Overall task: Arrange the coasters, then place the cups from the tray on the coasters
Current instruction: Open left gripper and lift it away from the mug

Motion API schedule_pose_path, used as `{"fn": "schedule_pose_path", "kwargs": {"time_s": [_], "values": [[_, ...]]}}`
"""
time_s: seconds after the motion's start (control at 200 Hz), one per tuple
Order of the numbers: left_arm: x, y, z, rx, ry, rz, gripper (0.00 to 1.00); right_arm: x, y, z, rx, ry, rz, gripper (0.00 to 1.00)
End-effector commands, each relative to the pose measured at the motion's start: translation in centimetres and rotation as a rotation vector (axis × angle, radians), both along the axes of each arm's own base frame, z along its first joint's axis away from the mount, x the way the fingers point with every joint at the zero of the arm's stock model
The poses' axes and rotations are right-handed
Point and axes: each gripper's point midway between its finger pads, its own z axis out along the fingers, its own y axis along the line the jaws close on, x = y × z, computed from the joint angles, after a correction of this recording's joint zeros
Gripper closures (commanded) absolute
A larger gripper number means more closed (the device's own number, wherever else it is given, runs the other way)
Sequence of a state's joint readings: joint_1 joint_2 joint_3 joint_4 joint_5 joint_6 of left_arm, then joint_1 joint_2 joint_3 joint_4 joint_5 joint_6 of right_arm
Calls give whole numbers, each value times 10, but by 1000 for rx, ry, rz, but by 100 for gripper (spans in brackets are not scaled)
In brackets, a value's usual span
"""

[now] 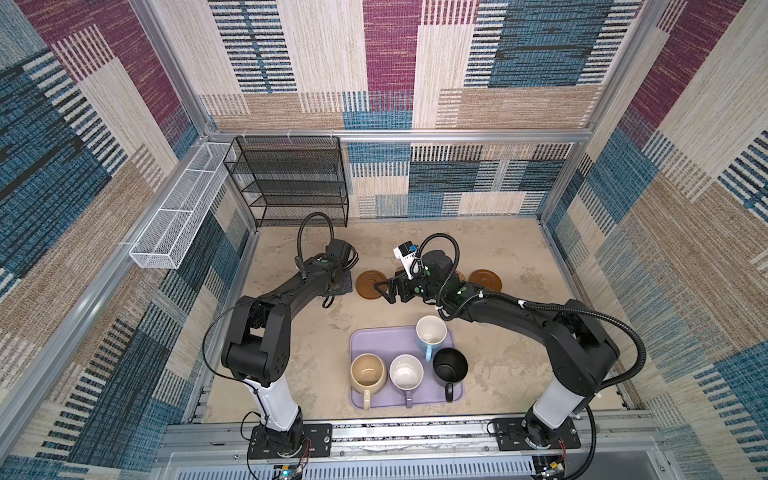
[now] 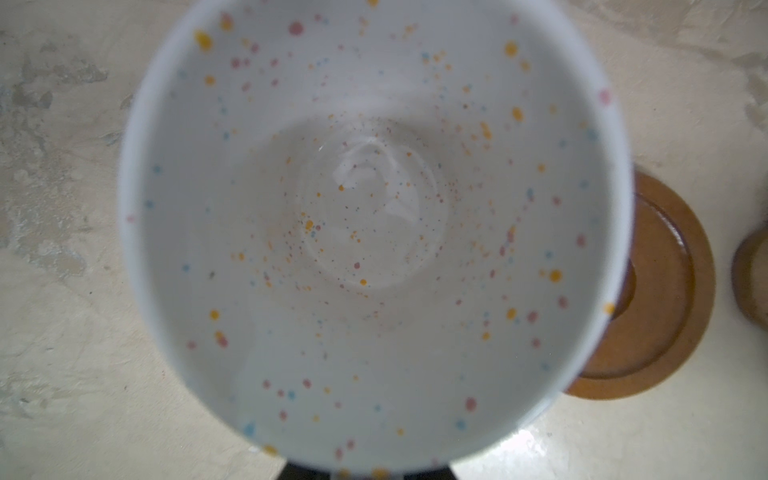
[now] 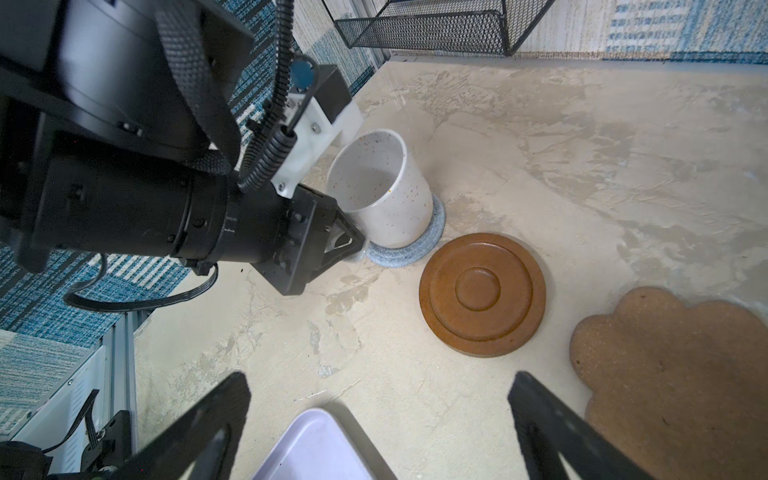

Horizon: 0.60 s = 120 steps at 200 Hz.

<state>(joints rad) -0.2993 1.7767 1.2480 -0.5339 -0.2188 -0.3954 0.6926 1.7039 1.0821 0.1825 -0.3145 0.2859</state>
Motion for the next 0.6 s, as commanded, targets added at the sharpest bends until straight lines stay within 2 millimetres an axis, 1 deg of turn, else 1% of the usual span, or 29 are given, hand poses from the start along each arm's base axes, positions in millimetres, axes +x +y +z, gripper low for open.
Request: {"fn": "schedule_pose_path", "kwargs": {"time_s": [0.0, 0.05, 0.125, 0.21, 0.306, 0.361, 0.396, 0.416, 0.461, 0.551, 0.596], "values": [[-1, 1, 2, -11, 14, 29, 100, 2, 1, 9, 8, -22, -2, 0], [-3, 2, 0, -6, 26, 39, 99, 3, 1, 9, 6, -23, -4, 0], [-3, 0, 0, -25, 17, 40, 88, 3, 0, 9, 1, -26, -5, 0], [-4, -3, -1, -38, 28, 35, 83, 4, -1, 8, -9, -28, -9, 0], [-4, -2, 3, -38, 22, 44, 76, 4, -2, 9, -12, -32, -11, 0], [-5, 1, 4, -26, 26, 57, 66, 4, -2, 9, -17, -33, -13, 0], [-6, 2, 4, -22, 32, 63, 54, 4, -3, 8, -21, -31, -15, 0], [-8, 2, 4, -22, 35, 62, 50, 4, -4, 7, -25, -31, -15, 1], [-9, 2, 5, -26, 35, 62, 47, 4, -5, 7, -36, -29, -22, 1], [-10, 3, 13, -38, 0, 65, 33, 4, -12, 7, -69, -23, -44, 0], [-12, 4, 19, -43, -17, 68, 28, 2, -18, 8, -82, -20, -59, 1]]}}
